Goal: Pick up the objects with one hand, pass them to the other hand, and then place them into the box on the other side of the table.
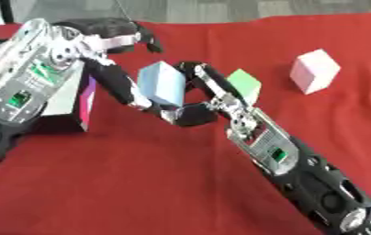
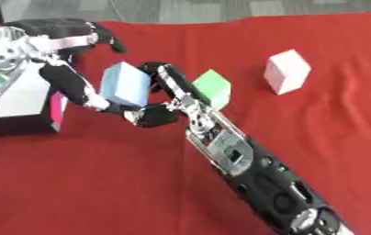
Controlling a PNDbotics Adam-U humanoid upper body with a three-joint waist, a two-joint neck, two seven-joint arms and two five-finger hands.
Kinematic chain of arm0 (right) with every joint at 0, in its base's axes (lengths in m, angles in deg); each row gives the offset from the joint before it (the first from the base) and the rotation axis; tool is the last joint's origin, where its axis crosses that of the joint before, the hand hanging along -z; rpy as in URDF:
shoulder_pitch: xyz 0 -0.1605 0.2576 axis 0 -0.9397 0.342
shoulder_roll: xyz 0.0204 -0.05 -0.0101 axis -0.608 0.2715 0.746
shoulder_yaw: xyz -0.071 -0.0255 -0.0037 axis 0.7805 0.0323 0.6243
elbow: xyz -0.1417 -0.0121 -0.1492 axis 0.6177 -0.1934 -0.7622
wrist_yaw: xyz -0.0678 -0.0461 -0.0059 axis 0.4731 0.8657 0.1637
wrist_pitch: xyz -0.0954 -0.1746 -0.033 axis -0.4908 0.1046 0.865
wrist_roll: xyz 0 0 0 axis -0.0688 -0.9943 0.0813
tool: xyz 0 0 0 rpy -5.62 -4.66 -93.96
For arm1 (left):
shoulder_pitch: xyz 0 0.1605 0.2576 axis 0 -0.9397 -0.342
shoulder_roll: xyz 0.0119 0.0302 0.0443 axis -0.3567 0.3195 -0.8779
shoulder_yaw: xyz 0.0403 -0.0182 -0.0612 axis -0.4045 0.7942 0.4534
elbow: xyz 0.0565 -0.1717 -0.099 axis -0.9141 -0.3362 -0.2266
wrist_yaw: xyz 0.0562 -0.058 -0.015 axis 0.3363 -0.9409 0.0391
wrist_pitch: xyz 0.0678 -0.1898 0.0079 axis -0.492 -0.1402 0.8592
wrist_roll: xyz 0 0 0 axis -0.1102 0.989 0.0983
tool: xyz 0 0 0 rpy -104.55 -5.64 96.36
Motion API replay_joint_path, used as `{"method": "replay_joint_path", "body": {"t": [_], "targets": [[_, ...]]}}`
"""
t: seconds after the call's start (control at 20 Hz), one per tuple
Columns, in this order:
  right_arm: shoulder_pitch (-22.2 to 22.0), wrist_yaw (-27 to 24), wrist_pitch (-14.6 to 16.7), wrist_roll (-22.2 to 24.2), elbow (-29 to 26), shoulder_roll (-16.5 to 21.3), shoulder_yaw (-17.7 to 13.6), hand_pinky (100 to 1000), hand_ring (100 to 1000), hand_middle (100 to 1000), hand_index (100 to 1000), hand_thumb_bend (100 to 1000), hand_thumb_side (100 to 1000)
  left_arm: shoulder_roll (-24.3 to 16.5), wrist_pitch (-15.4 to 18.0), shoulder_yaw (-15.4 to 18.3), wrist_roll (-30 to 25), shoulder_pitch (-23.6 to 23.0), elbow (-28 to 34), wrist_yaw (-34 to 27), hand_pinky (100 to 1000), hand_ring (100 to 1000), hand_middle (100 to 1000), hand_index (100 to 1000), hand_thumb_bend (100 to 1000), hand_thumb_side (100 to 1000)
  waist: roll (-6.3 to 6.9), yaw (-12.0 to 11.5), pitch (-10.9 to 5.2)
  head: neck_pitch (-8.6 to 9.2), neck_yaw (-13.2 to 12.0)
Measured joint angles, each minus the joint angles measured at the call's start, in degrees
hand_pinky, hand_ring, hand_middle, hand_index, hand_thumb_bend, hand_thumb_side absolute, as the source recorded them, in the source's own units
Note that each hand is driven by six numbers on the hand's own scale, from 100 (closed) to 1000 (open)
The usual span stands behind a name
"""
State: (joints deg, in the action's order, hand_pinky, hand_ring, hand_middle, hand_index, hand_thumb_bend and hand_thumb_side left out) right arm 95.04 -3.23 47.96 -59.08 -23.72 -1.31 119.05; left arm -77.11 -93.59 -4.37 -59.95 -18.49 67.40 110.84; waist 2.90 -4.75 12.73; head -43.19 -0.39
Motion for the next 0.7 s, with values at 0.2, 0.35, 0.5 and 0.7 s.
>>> {"method": "replay_joint_path", "body": {"t": [0.2, 0.35, 0.5, 0.7], "targets": [[-0.1, -0.3, -0.2, 0.2, -0.5, 0.2, 0.0, 689, 669, 514, 533, 100, 100, 0.1, 0.5, -0.5, -0.1, 0.2, -0.7, 0.0, 871, 982, 820, 892, 653, 412, 0.0, 0.0, 0.0, 0.0, 0.0], [-0.1, -0.3, -0.1, 0.2, -0.7, 0.2, 0.2, 690, 670, 515, 533, 100, 100, 0.1, 0.6, -0.5, -0.2, 0.3, -1.0, 0.0, 867, 981, 815, 886, 617, 419, 0.0, 0.0, 0.0, 0.0, 0.0], [-0.1, -0.2, 0.0, 0.4, -0.8, 0.2, 0.4, 689, 669, 515, 533, 100, 100, 0.2, 0.5, -0.5, 0.3, 0.3, -1.3, -0.1, 860, 978, 806, 868, 561, 421, 0.0, 0.0, 0.0, 0.0, 0.0], [-0.1, -0.1, 0.1, 0.5, -0.8, 0.3, 0.3, 688, 669, 514, 533, 100, 100, 0.4, 0.0, -0.8, 1.0, 0.3, -1.4, -0.6, 856, 975, 798, 859, 523, 417, 0.0, 0.0, 0.0, 0.0, 0.0]]}}
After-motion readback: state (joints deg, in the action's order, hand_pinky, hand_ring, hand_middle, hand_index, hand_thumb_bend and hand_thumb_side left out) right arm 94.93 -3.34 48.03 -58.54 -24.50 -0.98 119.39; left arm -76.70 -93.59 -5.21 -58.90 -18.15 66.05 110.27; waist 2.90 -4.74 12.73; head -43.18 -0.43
